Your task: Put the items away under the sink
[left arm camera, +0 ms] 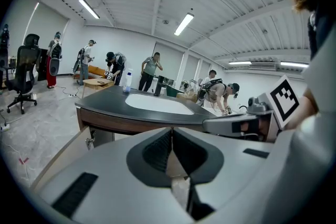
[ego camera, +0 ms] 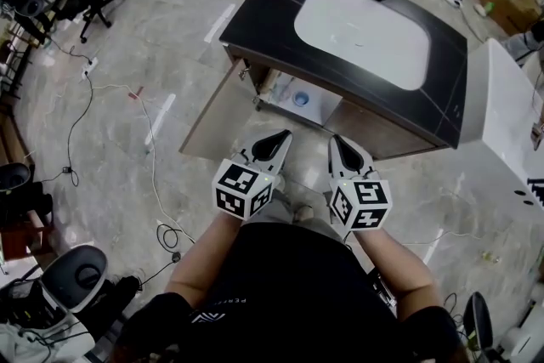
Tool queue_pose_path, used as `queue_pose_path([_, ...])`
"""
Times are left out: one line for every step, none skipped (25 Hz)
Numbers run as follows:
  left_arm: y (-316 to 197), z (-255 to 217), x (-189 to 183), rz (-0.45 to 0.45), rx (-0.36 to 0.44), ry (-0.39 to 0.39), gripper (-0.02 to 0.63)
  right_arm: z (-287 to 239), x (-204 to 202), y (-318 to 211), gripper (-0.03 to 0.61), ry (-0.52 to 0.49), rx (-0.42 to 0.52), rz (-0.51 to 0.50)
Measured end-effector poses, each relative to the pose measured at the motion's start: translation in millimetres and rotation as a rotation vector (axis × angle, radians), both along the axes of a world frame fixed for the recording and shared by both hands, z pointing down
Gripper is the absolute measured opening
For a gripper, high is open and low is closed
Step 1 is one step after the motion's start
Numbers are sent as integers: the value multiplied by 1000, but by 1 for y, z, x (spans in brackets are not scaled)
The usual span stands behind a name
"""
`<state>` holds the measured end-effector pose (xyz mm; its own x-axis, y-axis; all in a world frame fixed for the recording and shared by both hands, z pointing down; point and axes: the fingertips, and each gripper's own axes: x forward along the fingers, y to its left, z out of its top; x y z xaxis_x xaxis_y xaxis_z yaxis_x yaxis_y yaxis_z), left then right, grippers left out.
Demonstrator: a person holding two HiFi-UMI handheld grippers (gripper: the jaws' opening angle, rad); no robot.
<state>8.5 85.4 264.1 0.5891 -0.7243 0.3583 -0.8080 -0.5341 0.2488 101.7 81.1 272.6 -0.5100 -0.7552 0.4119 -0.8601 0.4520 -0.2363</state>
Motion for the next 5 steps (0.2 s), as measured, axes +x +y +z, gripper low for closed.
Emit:
queue_pose_path([0, 0, 0, 1, -1, 0, 12, -1, 0, -1, 35, 0, 0, -2])
queue_pose_path([-1, 0, 1, 2, -1, 1, 12, -1, 0, -2, 35, 0, 1, -4])
queue_pose_path([-2, 0, 1, 2, 0, 2, 12, -2, 0, -4, 35, 0, 3, -5])
queue_pose_path([-2, 0, 2, 3, 1, 2, 12, -3, 0, -5, 35, 0, 6, -5])
queue_pose_path([-3, 0, 3, 3, 2, 2, 12, -4, 0, -7, 35, 0, 9, -6])
